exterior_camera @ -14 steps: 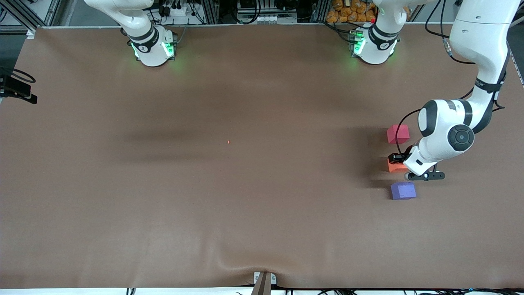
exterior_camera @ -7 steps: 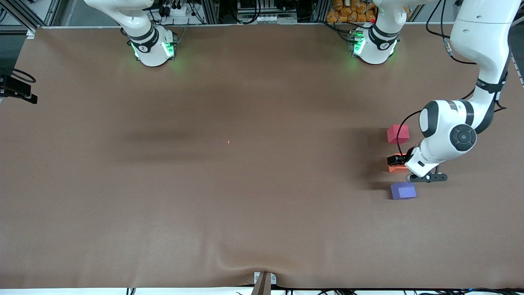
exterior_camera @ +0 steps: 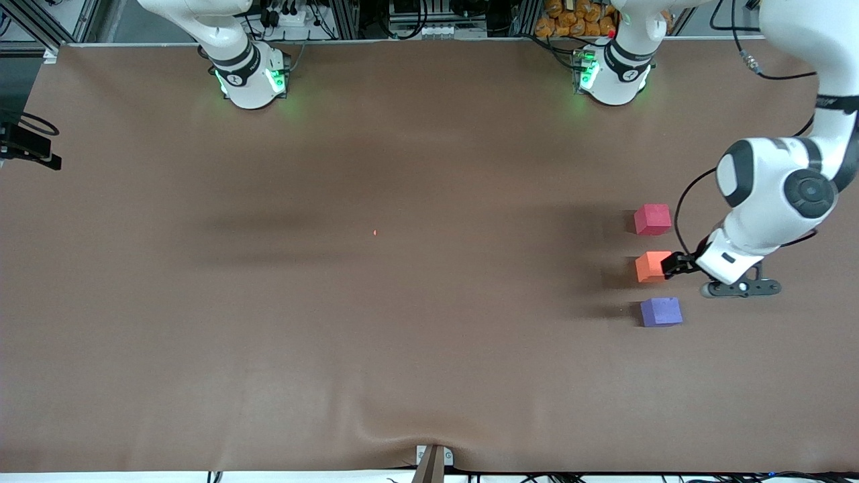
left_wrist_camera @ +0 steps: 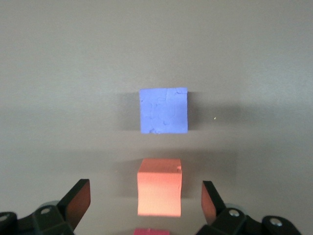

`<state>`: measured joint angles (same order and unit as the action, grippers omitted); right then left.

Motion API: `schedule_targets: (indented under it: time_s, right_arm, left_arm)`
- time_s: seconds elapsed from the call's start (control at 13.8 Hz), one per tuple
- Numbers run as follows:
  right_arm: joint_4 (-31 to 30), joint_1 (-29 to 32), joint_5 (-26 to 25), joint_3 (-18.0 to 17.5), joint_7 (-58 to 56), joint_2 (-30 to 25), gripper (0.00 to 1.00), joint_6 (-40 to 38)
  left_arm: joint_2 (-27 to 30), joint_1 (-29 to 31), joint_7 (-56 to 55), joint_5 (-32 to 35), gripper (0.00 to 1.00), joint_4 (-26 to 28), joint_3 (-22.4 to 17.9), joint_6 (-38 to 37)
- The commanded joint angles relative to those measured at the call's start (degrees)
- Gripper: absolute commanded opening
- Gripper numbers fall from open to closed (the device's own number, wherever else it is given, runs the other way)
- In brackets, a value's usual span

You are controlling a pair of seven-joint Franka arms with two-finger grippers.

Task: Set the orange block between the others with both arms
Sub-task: 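Open the left gripper to release the orange cube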

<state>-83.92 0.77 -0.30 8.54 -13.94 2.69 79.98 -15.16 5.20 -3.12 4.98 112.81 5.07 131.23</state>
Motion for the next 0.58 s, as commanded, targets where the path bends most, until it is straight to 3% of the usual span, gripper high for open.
schedule_targets:
  time_s: [0.0, 0.51]
  right_arm:
    - [-0.5, 0.2, -1.2, -0.5, 0.8, -0.4, 1.0, 0.0]
    - [-1.0, 0.3, -1.2, -0.5, 0.8, -0.4, 1.0, 0.4]
  left_arm:
    - [0.5, 0.5, 1.1, 1.1, 1.0, -8.0, 0.6, -12.0]
    - [3.7, -0.7, 1.0, 0.6, 1.0, -24.3, 2.4, -32.2]
